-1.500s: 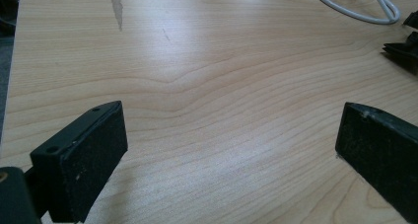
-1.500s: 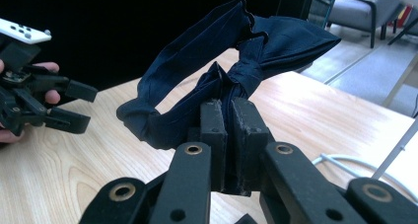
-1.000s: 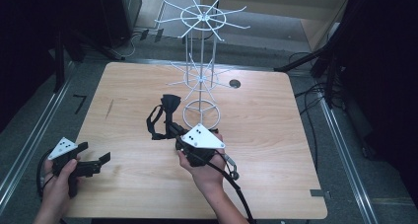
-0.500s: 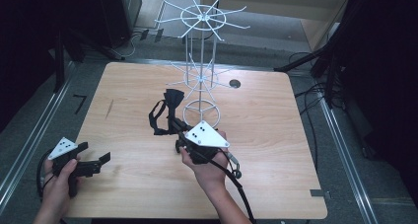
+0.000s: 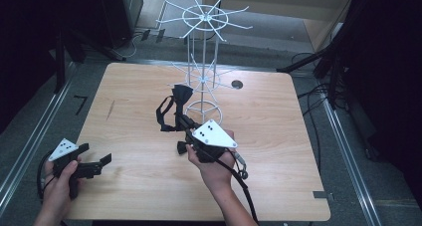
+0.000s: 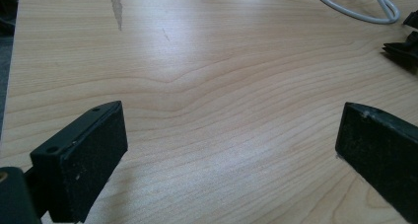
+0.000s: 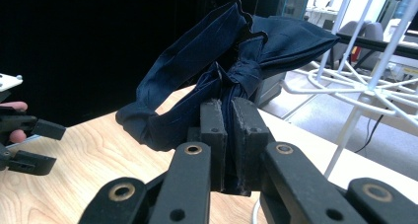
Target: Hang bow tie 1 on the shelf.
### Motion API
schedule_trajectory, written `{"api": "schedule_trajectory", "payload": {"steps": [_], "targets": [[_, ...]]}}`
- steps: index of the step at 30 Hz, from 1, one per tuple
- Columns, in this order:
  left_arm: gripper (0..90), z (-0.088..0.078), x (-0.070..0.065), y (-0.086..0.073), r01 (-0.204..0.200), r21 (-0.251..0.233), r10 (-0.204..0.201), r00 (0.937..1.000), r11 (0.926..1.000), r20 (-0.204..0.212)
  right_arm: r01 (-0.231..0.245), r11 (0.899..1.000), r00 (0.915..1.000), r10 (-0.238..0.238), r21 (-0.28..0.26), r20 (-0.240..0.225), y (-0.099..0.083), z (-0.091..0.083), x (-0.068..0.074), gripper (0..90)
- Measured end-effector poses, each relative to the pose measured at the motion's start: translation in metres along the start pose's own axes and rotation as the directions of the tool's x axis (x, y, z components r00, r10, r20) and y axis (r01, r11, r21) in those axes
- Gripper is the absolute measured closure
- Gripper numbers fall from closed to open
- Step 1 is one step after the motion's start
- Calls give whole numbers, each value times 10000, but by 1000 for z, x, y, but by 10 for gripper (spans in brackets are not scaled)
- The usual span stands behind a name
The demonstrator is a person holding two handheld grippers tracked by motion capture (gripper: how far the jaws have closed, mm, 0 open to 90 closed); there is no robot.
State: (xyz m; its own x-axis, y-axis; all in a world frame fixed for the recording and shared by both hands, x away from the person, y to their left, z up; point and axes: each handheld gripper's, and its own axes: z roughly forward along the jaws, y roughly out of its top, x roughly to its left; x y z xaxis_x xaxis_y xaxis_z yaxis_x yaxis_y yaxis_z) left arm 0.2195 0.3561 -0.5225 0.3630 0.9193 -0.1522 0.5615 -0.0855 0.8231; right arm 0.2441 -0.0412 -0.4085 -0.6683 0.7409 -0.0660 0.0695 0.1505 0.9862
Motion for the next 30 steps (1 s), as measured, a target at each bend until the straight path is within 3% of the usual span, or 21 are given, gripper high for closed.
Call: {"api": "schedule_trajectory", "payload": {"steps": [12, 30], "targets": [[0, 0, 0, 0, 15, -31, -15, 10000, 10000, 12, 101, 9999, 9991, -103, 45, 415, 1, -3, -7, 856], [0, 0, 0, 0, 26, -29, -26, 10000, 10000, 35, 282, 9982, 9916, -346, 525, 1246, 0, 1, -13, 856]]}}
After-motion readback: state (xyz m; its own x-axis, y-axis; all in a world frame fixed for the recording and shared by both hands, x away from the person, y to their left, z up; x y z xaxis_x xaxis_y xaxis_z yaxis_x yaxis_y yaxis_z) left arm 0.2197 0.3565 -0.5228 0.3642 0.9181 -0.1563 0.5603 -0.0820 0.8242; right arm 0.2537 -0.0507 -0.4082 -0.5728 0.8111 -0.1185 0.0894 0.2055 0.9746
